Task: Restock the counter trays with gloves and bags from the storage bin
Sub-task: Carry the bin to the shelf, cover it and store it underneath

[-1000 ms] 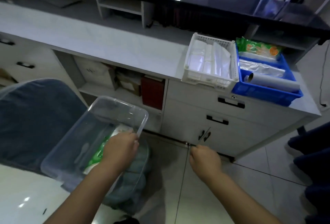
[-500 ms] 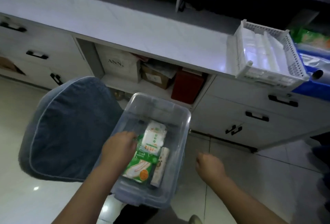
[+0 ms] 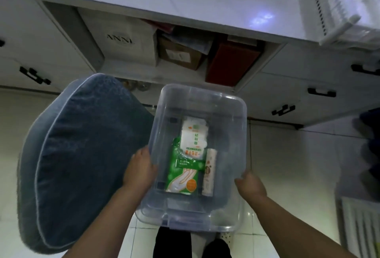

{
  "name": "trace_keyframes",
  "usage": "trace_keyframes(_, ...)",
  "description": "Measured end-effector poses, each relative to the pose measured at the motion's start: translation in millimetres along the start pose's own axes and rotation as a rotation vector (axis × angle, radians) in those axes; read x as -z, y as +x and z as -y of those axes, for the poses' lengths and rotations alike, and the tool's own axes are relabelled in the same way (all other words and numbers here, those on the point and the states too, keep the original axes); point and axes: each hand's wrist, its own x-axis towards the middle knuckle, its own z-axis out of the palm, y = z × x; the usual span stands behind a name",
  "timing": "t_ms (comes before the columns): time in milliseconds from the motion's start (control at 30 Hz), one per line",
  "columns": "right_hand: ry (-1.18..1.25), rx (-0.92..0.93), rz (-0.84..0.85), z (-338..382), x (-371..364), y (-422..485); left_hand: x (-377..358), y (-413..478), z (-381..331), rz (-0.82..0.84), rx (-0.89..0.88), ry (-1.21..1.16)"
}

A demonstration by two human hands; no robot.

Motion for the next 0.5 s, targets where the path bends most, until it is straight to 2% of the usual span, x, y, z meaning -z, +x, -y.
trace_keyframes(100,0.027,-0.012,0.038,-3,-3,6,-8,8,-1,0.030,0.057,-0.014)
trace_keyframes(233,0.137,-0.008,0.056,-7,4,5,-9,15,-11,-0.020,0.098,0.015)
trace_keyframes(367,0.262,0.007,-0.053,-24,25,-1,-9,16,-39,-0.045,0.078,0.018)
trace_keyframes(500,0.443,-0.072,-0.217,-64,51,-10,-23,9,-89,-0.040,0.019,0.035)
